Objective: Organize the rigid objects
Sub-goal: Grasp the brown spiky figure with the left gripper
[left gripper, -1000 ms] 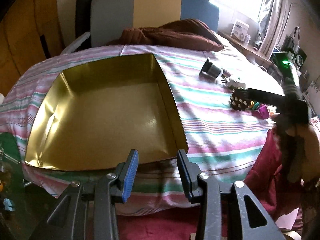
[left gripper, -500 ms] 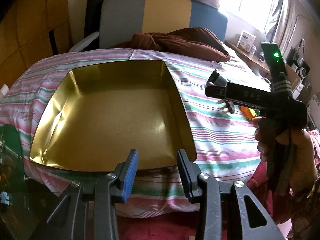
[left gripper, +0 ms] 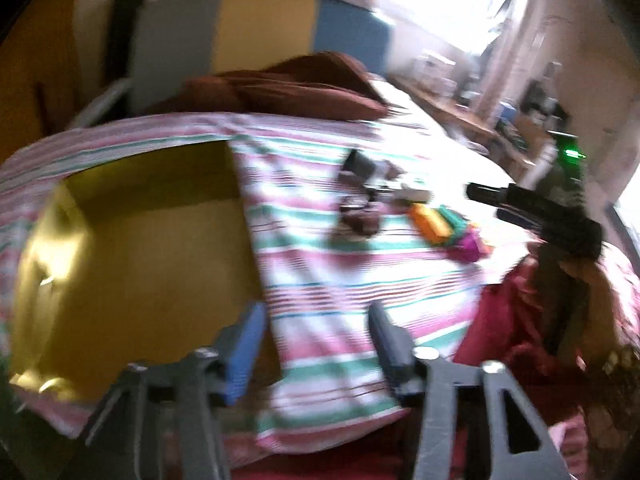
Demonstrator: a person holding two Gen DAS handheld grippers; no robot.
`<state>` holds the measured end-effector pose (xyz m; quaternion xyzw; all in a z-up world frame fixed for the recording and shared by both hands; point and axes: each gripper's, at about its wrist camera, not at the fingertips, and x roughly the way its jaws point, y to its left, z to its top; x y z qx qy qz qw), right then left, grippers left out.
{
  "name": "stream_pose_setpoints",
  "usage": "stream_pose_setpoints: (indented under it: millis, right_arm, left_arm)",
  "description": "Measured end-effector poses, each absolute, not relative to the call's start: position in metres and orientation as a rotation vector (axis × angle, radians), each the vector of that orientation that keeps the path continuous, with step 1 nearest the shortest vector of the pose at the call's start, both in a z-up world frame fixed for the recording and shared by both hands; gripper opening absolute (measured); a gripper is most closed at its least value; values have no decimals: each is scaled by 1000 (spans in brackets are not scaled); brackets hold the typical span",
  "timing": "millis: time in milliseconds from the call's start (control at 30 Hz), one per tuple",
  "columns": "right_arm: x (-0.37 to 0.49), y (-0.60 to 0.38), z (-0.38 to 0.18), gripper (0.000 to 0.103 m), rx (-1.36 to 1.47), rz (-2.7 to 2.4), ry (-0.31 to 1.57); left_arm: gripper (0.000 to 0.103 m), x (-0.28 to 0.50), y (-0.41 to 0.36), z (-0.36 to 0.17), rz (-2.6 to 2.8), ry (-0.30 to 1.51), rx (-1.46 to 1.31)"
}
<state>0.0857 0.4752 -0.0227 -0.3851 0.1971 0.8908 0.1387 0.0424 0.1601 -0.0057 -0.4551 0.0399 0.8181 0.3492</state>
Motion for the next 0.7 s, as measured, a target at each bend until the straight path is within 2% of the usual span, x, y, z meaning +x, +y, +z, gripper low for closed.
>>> stream_pose_setpoints:
  millis: [133,300,400,433,467,700]
  right_arm:
    - [79,509,-28,103,-1158,2512,492]
    - [90,538,-40,103,-1083,2465,618]
    - [92,543,-42,103,-1092,2441,628]
    - [93,544,-42,103,-1090,2448,644]
    - [94,545,-42,103,-1091,2449,667]
    - [91,546,-45,103,-1099,2441,688]
  left_arm:
    - [61,30,193,-9,2019,29,-1223]
    - [60,30,247,-6,2096,255,-1097]
    - [59,24,280,-18,2130,442,-1028]
    - [56,19,288,-24,2142,475,-1028]
    - [53,15,294,-27,2150,487,-1030]
    - [53,-18,323,-54,2158,444,-1102]
